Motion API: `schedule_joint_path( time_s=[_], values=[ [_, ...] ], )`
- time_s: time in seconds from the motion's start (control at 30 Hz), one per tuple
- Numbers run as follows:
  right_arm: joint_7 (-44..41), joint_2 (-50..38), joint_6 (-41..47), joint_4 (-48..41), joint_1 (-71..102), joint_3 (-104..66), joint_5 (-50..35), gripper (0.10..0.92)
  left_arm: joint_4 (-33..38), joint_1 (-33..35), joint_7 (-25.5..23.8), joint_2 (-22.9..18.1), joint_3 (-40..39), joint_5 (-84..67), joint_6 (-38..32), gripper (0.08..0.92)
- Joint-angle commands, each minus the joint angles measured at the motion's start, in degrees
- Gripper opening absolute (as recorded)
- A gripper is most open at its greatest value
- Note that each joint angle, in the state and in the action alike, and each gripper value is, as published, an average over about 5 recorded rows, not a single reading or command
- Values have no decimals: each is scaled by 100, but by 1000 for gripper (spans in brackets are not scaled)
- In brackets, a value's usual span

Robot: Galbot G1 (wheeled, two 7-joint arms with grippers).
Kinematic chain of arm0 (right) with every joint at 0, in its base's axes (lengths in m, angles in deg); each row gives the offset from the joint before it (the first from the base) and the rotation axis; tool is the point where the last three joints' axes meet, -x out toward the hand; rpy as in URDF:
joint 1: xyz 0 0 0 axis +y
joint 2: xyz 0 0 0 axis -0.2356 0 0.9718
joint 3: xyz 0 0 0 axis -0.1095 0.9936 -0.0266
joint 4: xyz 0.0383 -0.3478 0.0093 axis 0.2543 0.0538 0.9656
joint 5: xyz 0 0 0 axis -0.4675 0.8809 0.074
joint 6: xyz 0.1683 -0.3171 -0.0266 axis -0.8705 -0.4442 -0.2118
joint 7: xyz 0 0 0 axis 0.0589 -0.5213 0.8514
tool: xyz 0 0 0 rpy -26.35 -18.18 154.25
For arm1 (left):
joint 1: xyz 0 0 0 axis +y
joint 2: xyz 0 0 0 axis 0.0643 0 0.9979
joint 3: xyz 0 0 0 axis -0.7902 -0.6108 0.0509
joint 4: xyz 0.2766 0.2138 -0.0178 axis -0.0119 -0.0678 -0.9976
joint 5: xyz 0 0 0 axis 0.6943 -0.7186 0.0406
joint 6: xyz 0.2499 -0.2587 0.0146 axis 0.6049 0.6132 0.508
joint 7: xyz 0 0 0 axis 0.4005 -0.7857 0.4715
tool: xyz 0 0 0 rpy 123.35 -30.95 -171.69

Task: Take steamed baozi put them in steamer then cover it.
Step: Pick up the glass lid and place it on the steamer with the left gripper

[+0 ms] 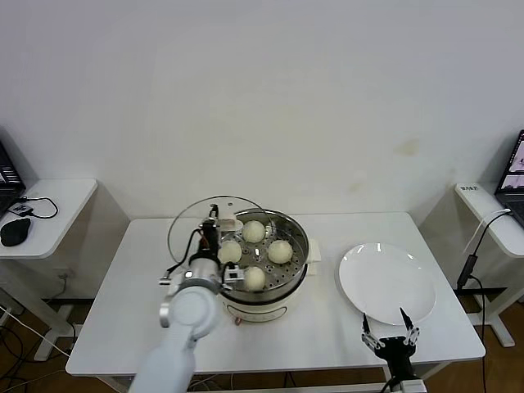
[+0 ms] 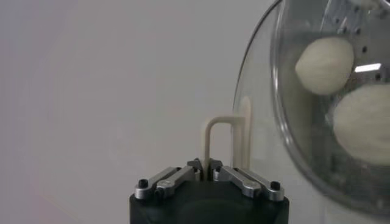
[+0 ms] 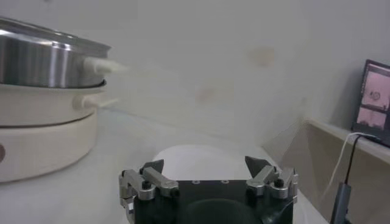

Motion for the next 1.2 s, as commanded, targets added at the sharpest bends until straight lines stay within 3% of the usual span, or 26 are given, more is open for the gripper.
schedule_joint_path(
  time_s=[0.03,1.2],
  values=[
    [19,19,1,-83,-18,70,122,823,-350,-145,-310,-953,-255,983,69,147],
    [26,46,-60,-248,-30,181,211,823,-633,50,83,-1059,-467,719,130,147]
  ],
)
